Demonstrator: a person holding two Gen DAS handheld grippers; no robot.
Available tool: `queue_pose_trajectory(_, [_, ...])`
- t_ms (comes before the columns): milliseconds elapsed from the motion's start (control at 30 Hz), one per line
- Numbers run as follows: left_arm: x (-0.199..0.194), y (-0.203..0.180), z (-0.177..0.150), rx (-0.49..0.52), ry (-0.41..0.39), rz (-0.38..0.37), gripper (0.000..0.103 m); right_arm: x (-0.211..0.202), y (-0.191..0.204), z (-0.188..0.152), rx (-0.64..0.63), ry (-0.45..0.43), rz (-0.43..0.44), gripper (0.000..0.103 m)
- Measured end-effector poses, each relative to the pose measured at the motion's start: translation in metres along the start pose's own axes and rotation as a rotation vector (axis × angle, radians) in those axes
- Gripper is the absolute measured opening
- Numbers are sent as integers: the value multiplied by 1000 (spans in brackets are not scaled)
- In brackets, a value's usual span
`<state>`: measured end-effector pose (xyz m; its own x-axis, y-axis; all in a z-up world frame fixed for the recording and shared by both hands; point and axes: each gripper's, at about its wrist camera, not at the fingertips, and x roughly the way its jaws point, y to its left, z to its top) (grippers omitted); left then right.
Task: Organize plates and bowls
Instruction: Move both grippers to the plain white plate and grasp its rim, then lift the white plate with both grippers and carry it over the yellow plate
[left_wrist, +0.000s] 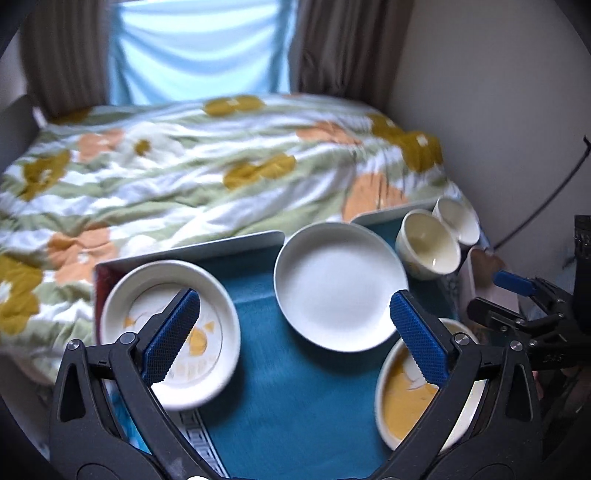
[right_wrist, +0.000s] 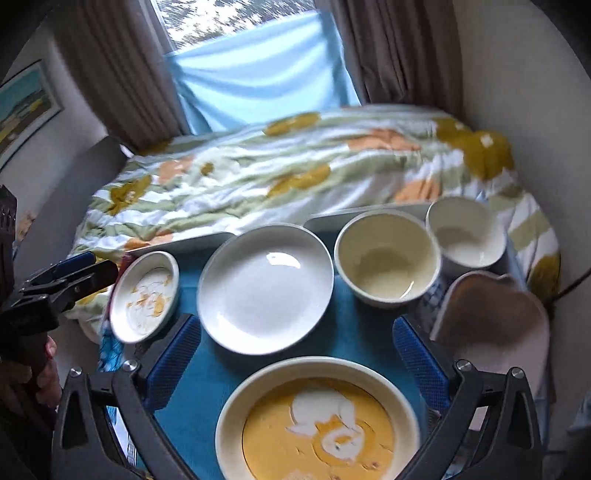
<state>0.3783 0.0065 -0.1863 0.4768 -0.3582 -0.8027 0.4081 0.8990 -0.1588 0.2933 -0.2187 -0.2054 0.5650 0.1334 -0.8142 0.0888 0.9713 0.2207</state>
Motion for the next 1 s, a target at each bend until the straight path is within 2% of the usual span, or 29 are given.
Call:
queue_pose_trajectory(67, [26, 6, 8, 31, 48, -28, 99, 21, 2, 3, 30, 35, -24, 103])
queue_pose_trajectory(133, [56, 10, 15, 59, 101, -58, 90, 42, 0, 3, 70, 60, -29, 100])
queue_pose_trajectory(167, [72, 12, 17, 68, 132, -75, 82, 51, -2, 4, 87, 69, -28, 93])
queue_pose_trajectory(267, [113, 18, 19, 81, 212, -106, 71, 79, -9, 4, 136, 113, -40, 71])
queue_pose_trajectory(333, [133, 21, 17, 84, 251, -122, 63, 93, -14, 3, 166, 144, -44, 67])
queue_pose_trajectory(433, [153, 21, 15, 82, 288, -140, 51, 108, -22, 0, 193, 165, -50, 60])
queue_pose_trajectory(533, [165, 20, 10, 89, 314, -148, 47, 117, -27, 0, 220, 175, -48, 52])
queue_pose_trajectory(633, [173, 20, 8, 96, 337, -149, 26, 125, -30, 0, 237, 179, -31, 41])
queue_pose_trajectory(667, [176, 20, 7, 96, 344, -151, 25, 124, -30, 1, 228, 170, -30, 33])
queue_pose_trajectory(767, [178, 20, 6, 100, 344, -137, 19, 126, -29, 3, 210, 172, -18, 27])
queue_pose_trajectory(833, [178, 21, 6, 102, 337, -134, 18, 126, -29, 3, 200, 172, -12, 17])
queue_pose_trajectory(1000, [174, 19, 5, 128, 318, -114, 18, 128, -25, 4, 192, 167, -8, 16])
